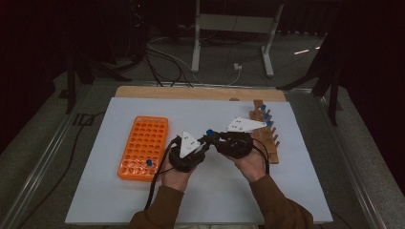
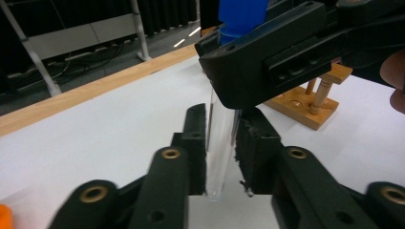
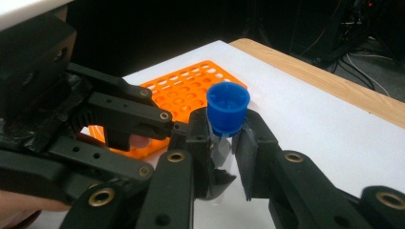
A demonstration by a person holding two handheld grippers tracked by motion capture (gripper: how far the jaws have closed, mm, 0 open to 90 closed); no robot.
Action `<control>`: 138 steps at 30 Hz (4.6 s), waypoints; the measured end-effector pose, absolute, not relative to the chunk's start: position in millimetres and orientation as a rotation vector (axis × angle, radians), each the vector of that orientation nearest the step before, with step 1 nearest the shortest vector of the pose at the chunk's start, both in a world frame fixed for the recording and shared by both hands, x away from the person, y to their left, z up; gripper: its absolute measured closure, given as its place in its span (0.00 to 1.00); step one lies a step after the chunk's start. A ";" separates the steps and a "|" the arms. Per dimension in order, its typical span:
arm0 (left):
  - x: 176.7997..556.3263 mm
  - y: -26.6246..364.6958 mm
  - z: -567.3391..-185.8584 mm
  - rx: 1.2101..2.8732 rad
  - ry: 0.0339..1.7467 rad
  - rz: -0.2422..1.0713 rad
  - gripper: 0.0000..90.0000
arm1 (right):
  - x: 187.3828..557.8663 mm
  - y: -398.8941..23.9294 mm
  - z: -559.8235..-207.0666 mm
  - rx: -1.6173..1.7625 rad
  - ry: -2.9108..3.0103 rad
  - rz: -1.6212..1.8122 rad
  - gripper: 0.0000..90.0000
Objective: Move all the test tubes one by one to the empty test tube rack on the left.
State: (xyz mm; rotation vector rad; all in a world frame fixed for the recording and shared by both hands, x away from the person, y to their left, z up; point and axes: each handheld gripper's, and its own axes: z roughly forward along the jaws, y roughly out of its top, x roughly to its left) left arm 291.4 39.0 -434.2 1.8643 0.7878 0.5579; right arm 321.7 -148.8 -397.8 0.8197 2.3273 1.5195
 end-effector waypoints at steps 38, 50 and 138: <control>288.3 110.2 -410.3 1.716 0.901 0.545 0.87 | 323.7 -209.3 -413.8 0.942 2.179 1.419 0.00; 283.8 150.1 -397.1 1.655 0.933 0.613 0.87 | 320.3 -234.8 -419.8 0.991 2.140 1.408 0.00; 236.0 206.3 -488.4 1.978 1.082 0.512 0.87 | 302.6 -280.3 -428.6 1.070 2.027 1.453 0.00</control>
